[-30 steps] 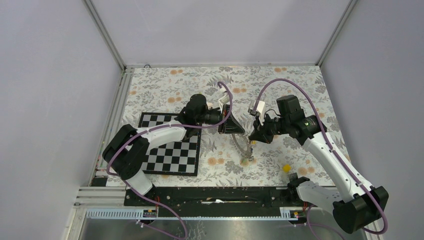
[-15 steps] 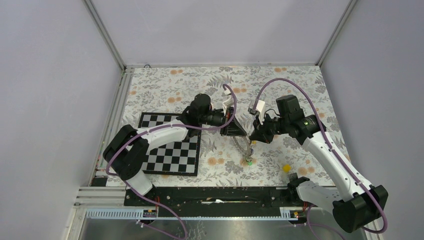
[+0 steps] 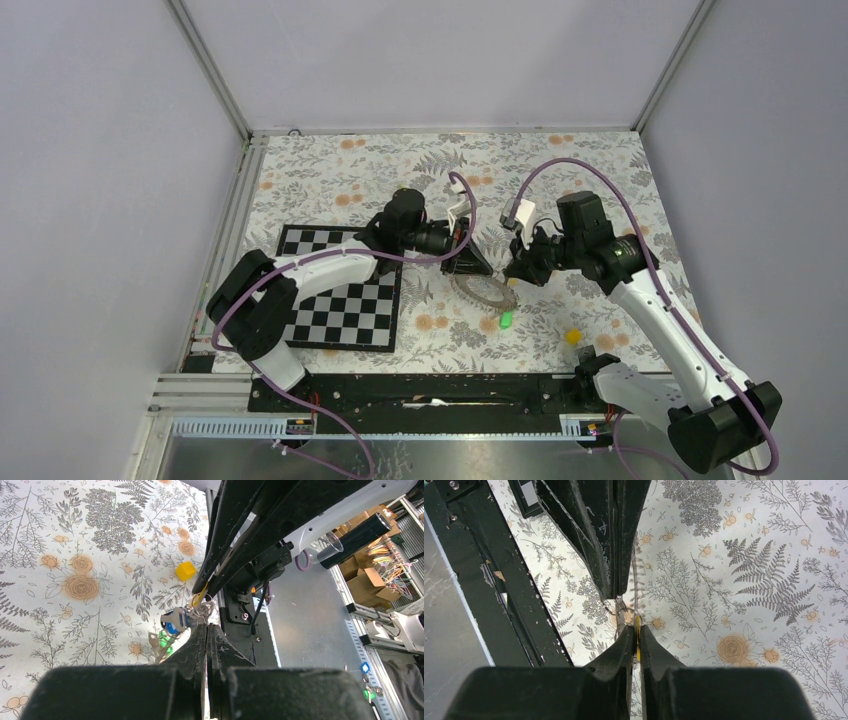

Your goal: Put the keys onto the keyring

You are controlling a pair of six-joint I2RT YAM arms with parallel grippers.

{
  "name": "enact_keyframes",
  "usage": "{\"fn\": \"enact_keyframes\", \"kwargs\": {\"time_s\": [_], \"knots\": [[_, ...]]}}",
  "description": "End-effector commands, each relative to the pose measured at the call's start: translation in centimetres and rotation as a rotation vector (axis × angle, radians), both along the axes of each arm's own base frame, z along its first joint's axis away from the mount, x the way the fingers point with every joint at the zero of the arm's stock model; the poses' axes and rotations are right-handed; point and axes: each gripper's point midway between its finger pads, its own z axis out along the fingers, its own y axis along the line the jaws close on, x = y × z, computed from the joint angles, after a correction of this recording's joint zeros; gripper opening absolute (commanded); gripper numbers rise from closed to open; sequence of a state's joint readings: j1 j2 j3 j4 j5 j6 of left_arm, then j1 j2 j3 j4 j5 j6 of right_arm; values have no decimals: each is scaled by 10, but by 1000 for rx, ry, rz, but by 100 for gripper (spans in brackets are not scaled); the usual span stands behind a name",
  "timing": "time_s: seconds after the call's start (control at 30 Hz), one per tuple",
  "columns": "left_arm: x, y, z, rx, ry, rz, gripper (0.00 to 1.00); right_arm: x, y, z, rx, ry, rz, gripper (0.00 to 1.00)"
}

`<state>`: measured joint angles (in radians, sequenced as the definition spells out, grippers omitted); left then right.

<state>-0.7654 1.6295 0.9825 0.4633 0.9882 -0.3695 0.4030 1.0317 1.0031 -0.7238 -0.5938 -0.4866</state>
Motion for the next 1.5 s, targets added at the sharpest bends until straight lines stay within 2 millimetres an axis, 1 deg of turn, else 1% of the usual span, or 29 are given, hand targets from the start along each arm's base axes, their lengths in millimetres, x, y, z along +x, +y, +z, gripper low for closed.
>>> {"fn": "enact_keyframes", "kwargs": {"time_s": [0.0, 0.17, 0.3, 0.53, 0.63, 0.73, 0.9, 1.07, 1.23, 1.37, 1.47], "knots": [[-2, -5, 28, -59, -97, -43, 0, 10, -2, 21, 9, -96, -27, 0], [3, -8, 30, -59, -105, -28, 1, 2, 9, 29, 79, -79, 18, 0], [5, -10, 35, -67, -132, -30, 17, -4, 16, 31, 115, -52, 56, 0], [4, -8, 40, -73, -193, -61, 49, -2, 19, 27, 133, -37, 46, 0], [2, -9, 36, -71, -206, -84, 59, 0, 20, 26, 137, -21, 27, 0], [1, -9, 32, -76, -234, -97, 67, 1, 21, 27, 146, -6, 16, 0], [-3, -12, 28, -79, -254, -120, 72, 0, 24, 23, 159, 34, 12, 0], [0, -8, 21, -42, -296, -104, 74, 4, 16, 20, 106, 27, -16, 0], [17, -3, 13, 34, -365, -17, 76, 9, 1, 13, 2, 21, -57, 0], [36, 5, 9, 92, -381, 90, 78, 15, -15, 3, -93, 11, -103, 0], [46, 13, 4, 129, -378, 141, 81, 21, -27, -4, -164, 5, -142, 0]]}}
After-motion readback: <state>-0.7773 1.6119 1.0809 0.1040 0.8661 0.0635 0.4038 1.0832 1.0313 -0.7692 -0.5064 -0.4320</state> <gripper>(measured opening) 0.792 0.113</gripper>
